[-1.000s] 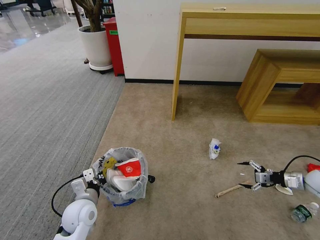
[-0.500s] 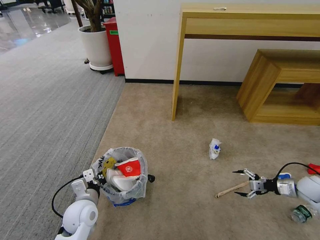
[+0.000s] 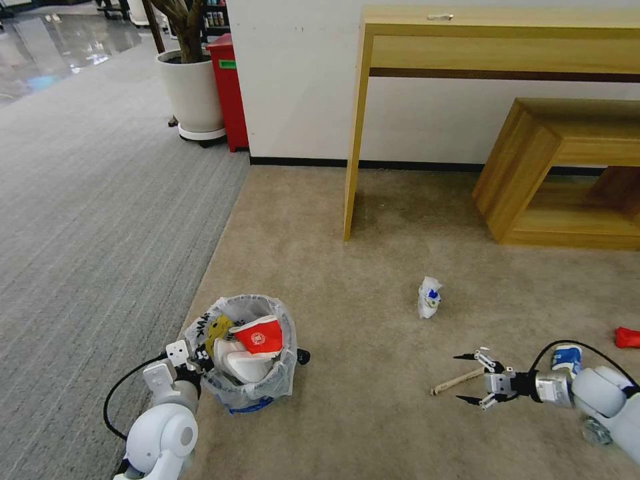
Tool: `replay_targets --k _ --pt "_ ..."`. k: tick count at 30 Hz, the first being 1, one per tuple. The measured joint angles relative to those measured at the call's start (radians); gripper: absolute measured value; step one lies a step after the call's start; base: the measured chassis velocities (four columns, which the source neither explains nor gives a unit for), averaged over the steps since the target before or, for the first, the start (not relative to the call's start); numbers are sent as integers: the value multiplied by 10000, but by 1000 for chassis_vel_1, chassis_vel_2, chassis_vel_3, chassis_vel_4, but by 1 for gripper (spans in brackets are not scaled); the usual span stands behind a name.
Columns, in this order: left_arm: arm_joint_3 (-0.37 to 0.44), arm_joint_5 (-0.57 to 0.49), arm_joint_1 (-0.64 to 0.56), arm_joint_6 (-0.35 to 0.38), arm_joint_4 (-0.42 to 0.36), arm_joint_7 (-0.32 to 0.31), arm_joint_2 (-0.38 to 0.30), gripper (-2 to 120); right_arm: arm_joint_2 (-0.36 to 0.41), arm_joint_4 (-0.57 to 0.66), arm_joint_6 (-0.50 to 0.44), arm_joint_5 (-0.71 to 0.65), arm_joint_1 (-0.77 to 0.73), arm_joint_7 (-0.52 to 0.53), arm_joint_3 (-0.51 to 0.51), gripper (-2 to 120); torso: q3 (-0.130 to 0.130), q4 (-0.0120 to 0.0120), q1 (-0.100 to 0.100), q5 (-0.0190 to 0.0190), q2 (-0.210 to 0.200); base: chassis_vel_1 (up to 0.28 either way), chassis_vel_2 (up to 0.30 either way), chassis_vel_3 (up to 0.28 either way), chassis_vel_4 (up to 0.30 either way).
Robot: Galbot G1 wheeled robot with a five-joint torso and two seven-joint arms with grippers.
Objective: Pick up the trash bin and place the garbage on the floor into it.
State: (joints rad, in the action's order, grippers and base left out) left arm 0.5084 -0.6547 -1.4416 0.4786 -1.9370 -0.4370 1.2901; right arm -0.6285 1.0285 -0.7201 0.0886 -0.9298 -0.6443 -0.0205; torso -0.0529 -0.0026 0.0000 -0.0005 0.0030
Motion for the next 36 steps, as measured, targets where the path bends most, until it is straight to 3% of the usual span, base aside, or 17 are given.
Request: replay_targets --k 36 --pt "9 82 -163 -6 -87 67 99 0 -1423 -2166 -376 893 352 -61 1251 91 2 2 0 4 2 0 0 0 0"
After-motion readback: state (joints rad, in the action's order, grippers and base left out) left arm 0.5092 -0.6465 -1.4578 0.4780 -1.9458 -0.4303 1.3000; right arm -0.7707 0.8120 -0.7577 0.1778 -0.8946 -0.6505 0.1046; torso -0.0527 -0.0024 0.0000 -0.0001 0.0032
